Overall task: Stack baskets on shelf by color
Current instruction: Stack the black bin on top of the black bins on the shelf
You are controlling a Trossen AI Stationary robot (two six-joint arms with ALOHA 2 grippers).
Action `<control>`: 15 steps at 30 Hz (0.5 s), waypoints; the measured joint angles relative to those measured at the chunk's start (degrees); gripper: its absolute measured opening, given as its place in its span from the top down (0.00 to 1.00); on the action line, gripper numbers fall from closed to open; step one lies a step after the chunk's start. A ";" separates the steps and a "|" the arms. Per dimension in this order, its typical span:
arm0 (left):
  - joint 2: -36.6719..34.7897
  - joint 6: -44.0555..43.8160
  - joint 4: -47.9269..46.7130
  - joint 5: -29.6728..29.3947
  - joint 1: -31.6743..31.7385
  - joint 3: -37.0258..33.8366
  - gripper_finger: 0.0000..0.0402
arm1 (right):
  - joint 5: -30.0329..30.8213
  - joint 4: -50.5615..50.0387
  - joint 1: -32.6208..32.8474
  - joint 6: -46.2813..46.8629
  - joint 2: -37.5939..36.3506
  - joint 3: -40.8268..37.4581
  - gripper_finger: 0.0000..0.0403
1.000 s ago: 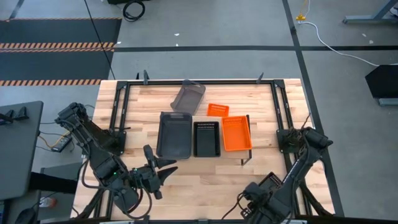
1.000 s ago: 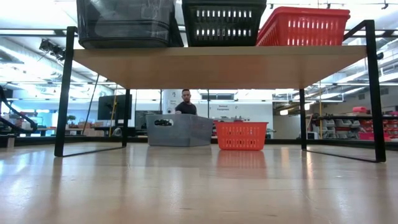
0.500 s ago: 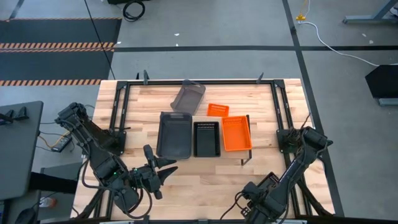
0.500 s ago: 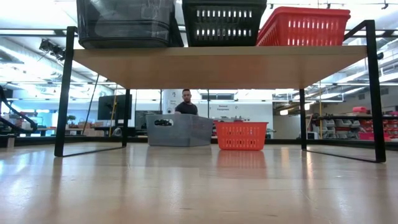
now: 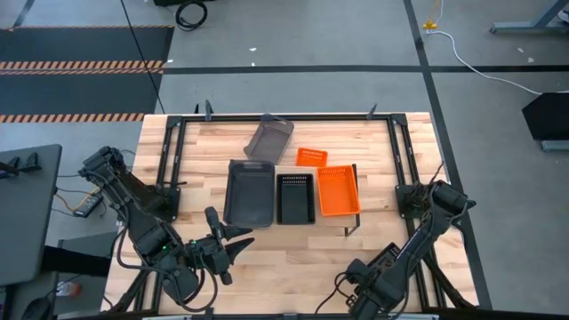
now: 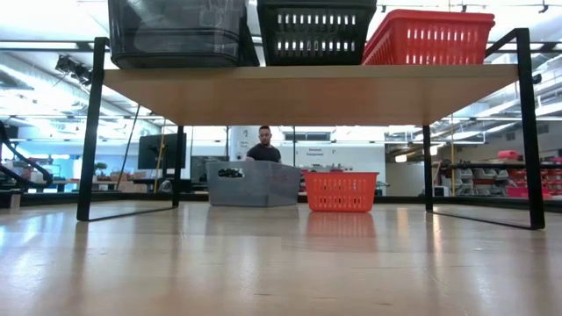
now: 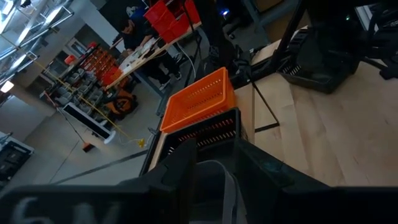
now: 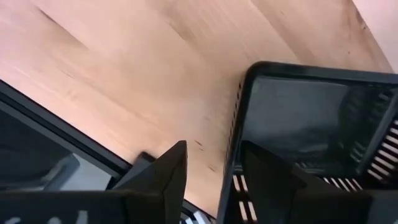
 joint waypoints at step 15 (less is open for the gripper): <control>0.00 -0.28 0.05 -0.01 -0.02 0.00 0.71 | -1.96 -2.41 -0.13 -1.70 -0.02 -4.25 0.61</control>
